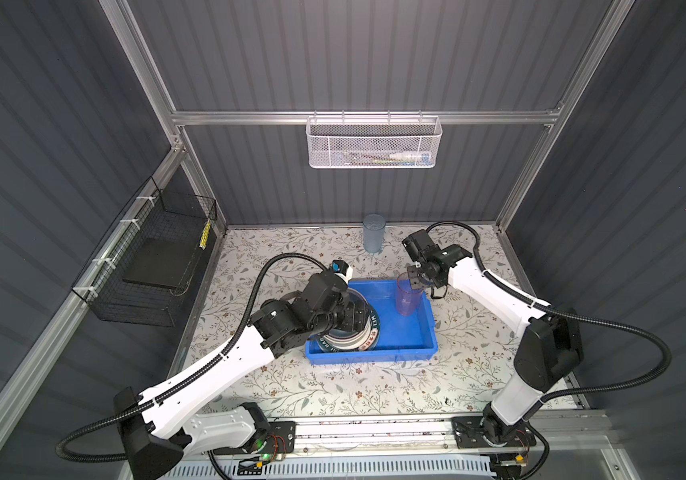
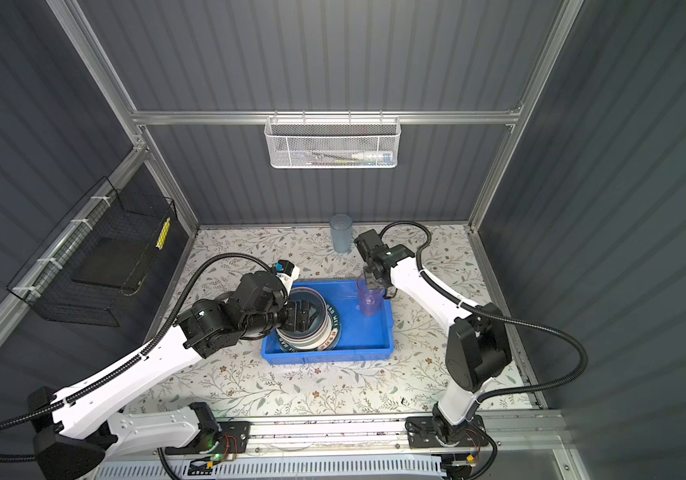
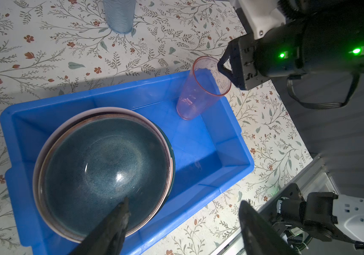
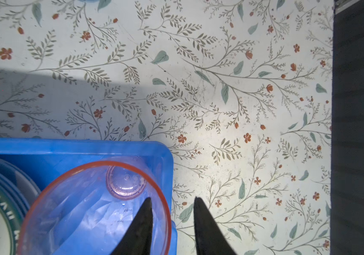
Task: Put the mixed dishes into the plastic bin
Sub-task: 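Release the pink cup in the bin and raise the right gripper, then reach the left gripper to the light blue glass cup beyond the bin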
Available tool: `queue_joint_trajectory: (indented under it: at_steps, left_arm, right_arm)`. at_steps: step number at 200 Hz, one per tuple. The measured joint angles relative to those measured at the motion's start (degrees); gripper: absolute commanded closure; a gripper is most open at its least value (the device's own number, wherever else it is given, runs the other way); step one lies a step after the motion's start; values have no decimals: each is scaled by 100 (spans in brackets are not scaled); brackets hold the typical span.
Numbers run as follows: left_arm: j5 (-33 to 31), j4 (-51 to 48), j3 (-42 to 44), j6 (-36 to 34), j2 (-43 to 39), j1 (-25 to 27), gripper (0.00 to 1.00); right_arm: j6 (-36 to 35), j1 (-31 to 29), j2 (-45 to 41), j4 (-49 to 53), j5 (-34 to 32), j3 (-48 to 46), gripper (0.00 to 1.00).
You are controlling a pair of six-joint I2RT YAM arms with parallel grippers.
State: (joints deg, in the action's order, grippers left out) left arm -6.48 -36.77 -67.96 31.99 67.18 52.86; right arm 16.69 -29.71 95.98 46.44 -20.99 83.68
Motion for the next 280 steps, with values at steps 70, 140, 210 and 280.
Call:
queue_joint_trajectory:
  at_steps: [70, 140, 210, 280]
  left_arm:
    - [-129, -59, -476, -116, 748, -323, 20]
    - [164, -225, -2669, -933, 2704, -1572, 23]
    - [732, -205, -4391, -1191, 4769, -2293, 32]
    - [1211, 452, -5296, -1191, 5958, -2500, 28]
  right_arm:
    - [-50, 0, -1034, -278, 651, -323, 36]
    - [195, -7, -2951, -566, 1451, -1661, 15]
    - [474, -33, -4618, -730, 2031, -2767, 13]
    - [656, -33, -5016, -767, 2100, -3305, 12]
